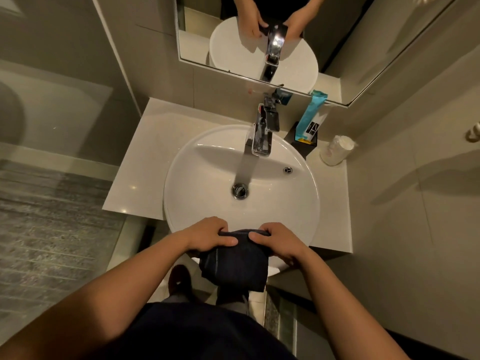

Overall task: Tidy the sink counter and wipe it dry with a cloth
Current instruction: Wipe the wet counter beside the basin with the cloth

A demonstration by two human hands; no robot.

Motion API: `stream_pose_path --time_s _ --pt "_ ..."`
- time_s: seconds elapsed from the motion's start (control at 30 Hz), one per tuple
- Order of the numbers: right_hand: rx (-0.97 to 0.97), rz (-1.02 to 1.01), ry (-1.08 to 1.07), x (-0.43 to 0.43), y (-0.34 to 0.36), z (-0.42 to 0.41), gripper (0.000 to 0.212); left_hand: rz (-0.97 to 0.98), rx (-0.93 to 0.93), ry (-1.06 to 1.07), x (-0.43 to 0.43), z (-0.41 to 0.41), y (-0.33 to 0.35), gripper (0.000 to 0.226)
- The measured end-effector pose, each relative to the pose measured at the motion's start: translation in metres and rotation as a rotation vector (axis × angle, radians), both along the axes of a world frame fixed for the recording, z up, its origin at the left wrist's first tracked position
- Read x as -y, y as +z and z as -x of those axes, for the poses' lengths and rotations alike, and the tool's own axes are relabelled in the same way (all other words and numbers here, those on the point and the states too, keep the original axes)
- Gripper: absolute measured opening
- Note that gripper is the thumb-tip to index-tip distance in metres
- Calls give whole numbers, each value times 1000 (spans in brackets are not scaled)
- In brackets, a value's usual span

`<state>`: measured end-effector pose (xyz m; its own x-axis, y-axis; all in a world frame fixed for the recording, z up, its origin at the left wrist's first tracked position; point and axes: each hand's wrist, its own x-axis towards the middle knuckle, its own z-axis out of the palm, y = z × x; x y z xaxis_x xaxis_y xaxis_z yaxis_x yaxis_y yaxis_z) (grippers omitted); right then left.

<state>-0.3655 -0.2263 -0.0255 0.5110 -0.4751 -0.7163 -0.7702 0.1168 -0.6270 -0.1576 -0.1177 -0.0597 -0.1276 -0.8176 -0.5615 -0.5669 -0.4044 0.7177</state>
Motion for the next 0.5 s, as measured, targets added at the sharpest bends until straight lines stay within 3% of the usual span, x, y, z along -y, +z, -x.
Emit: stream_pose_path --time_s 0.2,0.3,0.5 --pt "237 -160 -250 3 24 -23 37 58 -259 381 -17 -30 19 39" --pt "339 -197 -254 4 35 -48 25 122 -309 545 -25 -50 29 30" --pt "470 -197 -210 13 46 -117 32 255 -312 831 -31 -104 56 27"
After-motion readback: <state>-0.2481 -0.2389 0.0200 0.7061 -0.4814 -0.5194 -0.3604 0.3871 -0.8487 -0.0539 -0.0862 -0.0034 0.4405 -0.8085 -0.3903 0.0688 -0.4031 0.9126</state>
